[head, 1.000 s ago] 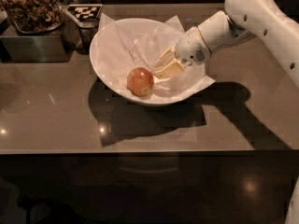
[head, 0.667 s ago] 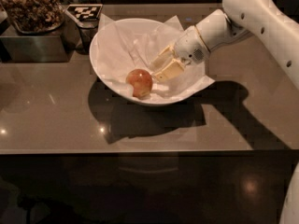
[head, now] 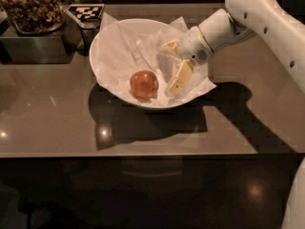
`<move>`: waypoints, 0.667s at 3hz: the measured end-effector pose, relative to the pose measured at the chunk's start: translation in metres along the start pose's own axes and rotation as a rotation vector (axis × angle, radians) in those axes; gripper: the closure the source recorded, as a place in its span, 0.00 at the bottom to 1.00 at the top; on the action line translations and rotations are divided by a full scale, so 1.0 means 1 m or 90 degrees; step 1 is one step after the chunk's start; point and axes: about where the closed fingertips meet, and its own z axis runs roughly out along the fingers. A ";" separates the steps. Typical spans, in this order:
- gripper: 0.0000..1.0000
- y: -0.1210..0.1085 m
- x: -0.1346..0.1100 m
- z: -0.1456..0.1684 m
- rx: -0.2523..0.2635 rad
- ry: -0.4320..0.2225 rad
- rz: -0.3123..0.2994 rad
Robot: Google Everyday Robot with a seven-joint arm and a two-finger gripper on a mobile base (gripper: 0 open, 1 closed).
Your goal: Pick apple from white bowl
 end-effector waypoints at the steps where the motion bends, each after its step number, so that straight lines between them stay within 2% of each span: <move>1: 0.00 -0.003 -0.003 0.004 -0.011 -0.004 -0.008; 2: 0.00 -0.010 -0.010 0.010 -0.023 -0.010 -0.020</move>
Offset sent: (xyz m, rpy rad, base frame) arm 0.0182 0.0191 0.0056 0.0243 -0.0077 0.0724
